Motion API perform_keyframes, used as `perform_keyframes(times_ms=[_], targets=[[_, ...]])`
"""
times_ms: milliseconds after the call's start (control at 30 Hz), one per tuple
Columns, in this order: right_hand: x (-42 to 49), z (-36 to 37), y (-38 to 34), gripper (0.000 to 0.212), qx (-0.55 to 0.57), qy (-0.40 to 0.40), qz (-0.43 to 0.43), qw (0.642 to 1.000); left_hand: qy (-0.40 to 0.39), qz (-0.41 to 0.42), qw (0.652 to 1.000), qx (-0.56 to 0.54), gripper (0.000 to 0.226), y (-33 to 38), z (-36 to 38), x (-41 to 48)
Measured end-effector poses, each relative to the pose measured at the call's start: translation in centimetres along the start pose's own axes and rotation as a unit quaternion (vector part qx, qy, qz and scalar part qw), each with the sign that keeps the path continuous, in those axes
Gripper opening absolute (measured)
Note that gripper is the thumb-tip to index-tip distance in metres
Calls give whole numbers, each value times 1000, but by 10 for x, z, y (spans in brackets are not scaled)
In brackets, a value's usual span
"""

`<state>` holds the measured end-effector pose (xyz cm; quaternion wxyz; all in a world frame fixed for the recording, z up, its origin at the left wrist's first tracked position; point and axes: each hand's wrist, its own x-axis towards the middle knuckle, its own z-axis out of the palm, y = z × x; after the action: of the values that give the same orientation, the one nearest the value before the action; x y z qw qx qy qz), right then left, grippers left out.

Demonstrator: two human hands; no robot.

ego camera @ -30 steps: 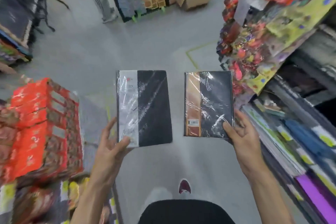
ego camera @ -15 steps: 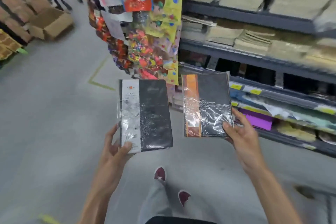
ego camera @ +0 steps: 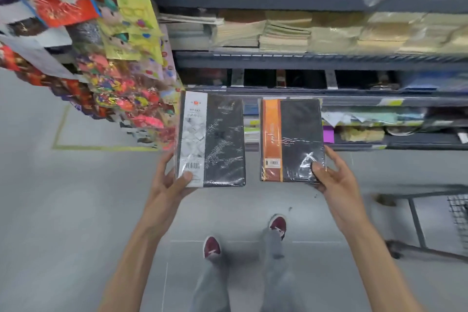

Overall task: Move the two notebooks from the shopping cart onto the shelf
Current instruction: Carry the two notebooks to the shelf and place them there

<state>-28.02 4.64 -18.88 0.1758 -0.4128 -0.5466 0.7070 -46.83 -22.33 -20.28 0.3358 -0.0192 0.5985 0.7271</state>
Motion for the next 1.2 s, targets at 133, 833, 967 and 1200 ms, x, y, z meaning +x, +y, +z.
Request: perform_keyframes(times_ms=[133,833,967,1200], targets=[[40,-27,-1,70,-8,1,-5,1000,1,-7,1000,4,65,-17,35,34],[241,-79,120,37,9,58,-100,993,-66,109,991,-28,66,-139,77,220],[275,-84,134,38,41,51,-134,989,-78,129,987,-55,63,-164,80,255],[330,-96,157,35,66,-5,-205,977,-74,211,972,-76,58,-195,91,306]])
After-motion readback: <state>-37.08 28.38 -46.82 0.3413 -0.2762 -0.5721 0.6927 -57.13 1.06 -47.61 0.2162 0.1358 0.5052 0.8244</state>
